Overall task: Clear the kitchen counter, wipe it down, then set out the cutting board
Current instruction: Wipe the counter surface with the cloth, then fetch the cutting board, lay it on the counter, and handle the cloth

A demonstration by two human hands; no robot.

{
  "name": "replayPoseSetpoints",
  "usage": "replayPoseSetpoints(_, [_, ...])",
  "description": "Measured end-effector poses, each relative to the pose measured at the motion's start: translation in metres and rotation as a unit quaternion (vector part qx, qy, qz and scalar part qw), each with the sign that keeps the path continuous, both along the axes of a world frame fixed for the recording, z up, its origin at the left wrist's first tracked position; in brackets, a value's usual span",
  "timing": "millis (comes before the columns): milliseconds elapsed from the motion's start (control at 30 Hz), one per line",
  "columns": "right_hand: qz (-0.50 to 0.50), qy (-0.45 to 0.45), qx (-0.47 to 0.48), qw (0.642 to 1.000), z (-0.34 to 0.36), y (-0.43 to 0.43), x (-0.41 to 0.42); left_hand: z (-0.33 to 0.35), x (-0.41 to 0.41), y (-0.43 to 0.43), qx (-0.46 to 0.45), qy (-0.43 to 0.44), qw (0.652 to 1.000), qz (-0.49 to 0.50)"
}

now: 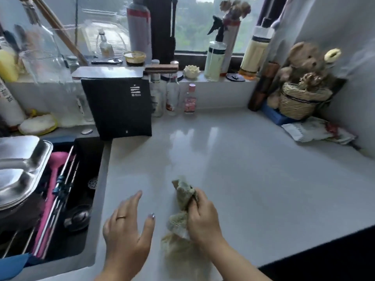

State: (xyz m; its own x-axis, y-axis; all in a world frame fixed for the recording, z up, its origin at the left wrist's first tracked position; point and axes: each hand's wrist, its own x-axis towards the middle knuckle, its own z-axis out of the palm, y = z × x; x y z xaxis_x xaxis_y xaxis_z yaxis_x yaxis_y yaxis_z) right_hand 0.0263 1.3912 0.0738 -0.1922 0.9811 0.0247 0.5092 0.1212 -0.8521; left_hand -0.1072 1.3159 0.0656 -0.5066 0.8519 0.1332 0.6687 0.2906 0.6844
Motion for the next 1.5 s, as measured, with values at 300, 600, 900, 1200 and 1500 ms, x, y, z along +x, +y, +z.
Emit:
replayPoseSetpoints(300, [-0.168, -0.164, 0.041, 0.971, -0.005, 0.122, 0.26, -0.016, 0.179, 0.113, -0.049, 0.031, 0.992, -0.115])
replayPoseSetpoints(600, [-0.231, -0.343, 0.069, 0.908, -0.027, 0.223, 0.441, -0.021, 0.29, 0.184, -0.073, 0.071, 0.983, -0.154])
replayPoseSetpoints(900, [-0.221, -0.398, -0.057, 0.888, -0.031, 0.264, 0.475, -0.019, 0.321, 0.218, -0.081, 0.063, 0.974, -0.204])
replayPoseSetpoints(1200, [-0.345, -0.193, 0.114, 0.911, -0.026, 0.148, 0.421, -0.026, 0.31, 0.213, -0.106, 0.066, 0.953, -0.277])
replayPoseSetpoints(1500, [-0.443, -0.081, 0.014, 0.893, -0.038, -0.004, 0.319, -0.027, 0.265, 0.17, -0.066, 0.032, 0.887, -0.455])
